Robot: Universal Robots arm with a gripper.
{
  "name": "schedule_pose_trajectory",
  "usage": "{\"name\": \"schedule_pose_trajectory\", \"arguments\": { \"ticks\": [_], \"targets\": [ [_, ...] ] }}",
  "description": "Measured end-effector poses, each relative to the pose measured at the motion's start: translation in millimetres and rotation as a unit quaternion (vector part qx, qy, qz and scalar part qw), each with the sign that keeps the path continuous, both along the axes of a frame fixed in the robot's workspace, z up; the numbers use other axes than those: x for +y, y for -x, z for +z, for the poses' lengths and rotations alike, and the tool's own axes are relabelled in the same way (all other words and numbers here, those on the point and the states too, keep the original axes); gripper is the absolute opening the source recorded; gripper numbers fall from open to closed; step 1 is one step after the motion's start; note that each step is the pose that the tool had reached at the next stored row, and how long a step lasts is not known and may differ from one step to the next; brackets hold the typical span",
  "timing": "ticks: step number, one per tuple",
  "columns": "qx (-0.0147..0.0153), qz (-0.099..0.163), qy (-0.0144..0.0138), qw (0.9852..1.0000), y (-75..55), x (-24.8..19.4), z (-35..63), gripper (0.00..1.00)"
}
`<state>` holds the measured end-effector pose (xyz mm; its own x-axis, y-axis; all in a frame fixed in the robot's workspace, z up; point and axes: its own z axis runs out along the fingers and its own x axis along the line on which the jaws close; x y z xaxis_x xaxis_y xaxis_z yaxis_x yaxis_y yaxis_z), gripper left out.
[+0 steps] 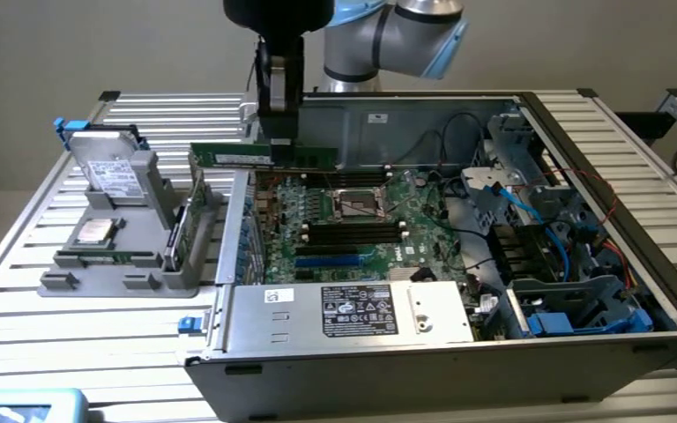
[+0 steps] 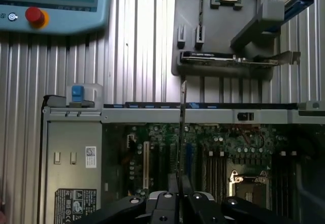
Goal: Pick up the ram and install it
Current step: 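Pick up the ram and move it above insertion slot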
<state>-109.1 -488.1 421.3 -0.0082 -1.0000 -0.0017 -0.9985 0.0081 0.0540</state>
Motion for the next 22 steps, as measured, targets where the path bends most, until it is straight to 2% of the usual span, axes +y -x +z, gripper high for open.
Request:
{"name": "schedule_pose_trajectory", "arguments": {
  "ticks": [2,5,11,14,16,20,22],
  "targets": [
    [0.0000,0.000,0.0000,1.0000,-9.1,1.9,-1.6,0.14],
    [0.0000,0.000,0.0000,1.0000,-22.2,7.2,-5.6,0.14],
    [-0.0009,0.001,0.0000,1.0000,-37.2,21.4,-13.1,0.14],
    [-0.0037,0.001,0.0000,1.0000,-42.0,27.2,-15.2,0.14],
    [-0.0066,0.002,0.0000,1.0000,-44.6,30.3,-16.3,0.14],
    [-0.0131,0.005,0.0000,0.9999,-49.3,34.2,-18.8,0.14],
    [-0.0139,0.007,0.0000,0.9999,-52.7,35.8,-20.6,0.14]
  ]
}}
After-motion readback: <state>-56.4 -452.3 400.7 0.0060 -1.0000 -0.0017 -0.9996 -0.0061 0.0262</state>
